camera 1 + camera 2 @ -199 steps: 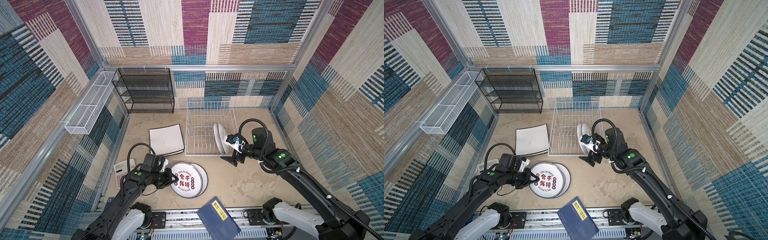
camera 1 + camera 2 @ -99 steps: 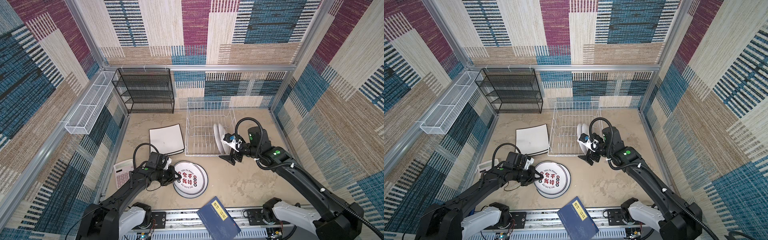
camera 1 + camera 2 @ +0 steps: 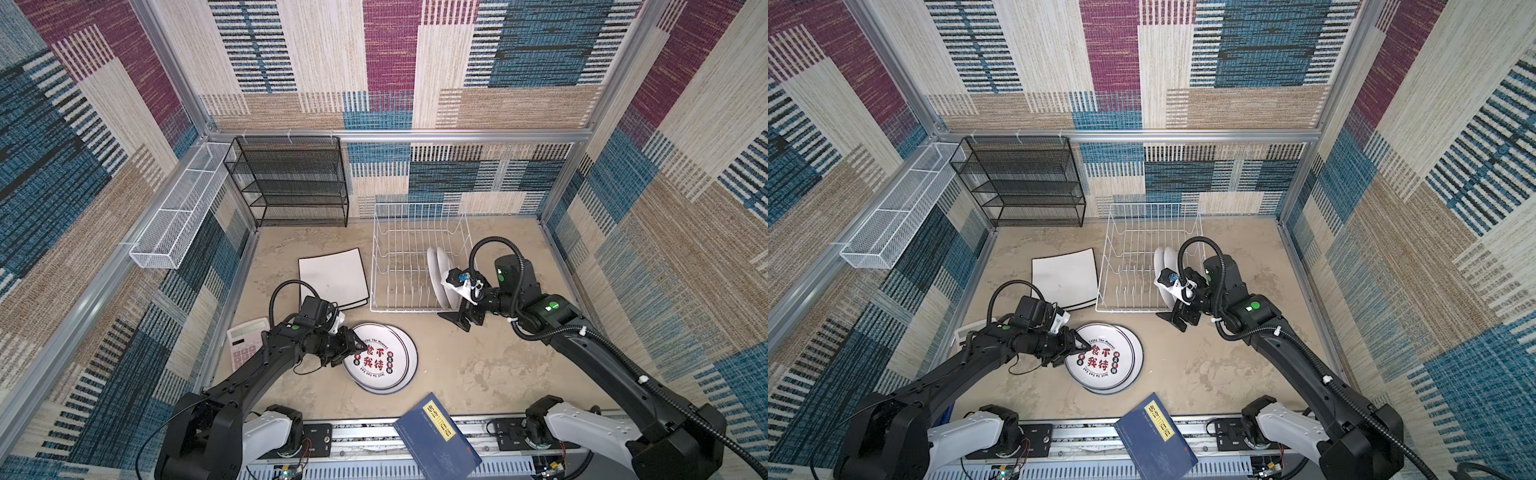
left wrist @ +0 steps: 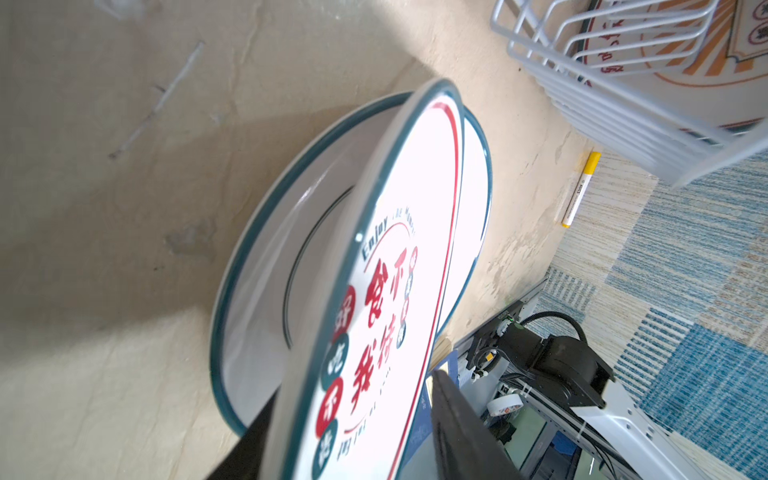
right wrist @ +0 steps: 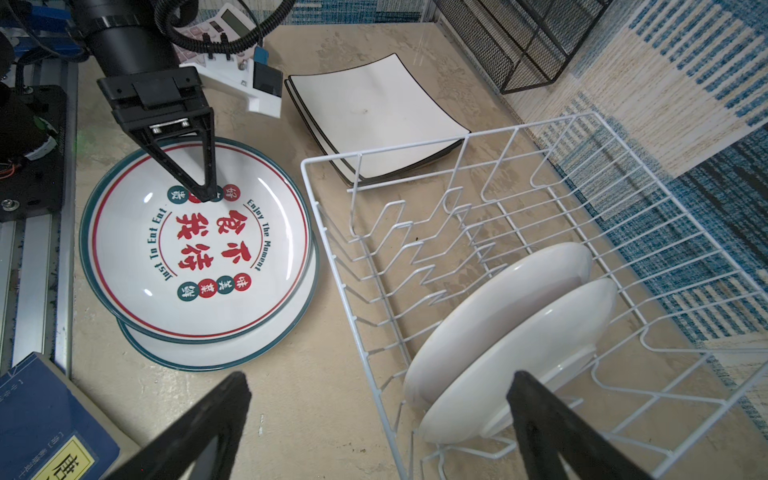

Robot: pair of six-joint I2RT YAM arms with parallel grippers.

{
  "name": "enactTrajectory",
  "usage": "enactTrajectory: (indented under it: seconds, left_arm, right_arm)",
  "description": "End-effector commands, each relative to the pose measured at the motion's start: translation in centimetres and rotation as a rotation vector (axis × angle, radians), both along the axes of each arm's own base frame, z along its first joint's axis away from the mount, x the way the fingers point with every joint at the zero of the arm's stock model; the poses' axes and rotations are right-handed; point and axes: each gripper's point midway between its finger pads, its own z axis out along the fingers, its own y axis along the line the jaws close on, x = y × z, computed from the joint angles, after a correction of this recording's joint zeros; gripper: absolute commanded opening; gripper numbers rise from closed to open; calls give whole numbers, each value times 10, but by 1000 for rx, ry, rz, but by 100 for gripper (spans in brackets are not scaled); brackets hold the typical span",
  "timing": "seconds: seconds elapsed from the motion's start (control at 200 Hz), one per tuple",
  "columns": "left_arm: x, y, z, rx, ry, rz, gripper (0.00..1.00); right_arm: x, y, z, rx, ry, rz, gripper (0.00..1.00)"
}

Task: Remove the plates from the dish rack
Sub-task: 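Lower the red-lettered plate onto the plate on the table with the left gripper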

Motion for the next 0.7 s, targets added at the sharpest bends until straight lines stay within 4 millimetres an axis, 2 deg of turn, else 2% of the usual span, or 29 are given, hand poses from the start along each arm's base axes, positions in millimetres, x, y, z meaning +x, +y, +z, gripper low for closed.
enactTrajectory:
  seconds: [0.0,0.235,0.491,0.696]
  left_arm:
    - [-4,6,0,51,13,-17,55]
    - [-5,25,-12,178,34,19,55]
    - [4,24,-14,194,44,8,51]
    - [8,17,-14,210,47,-17,54]
  right_arm:
    - [2,3,8,29,-26,0,99]
    - [3,5,6,37,-17,3,99]
    - [7,6,4,37,-9,-2,99]
    - [9,7,0,33,3,-7,99]
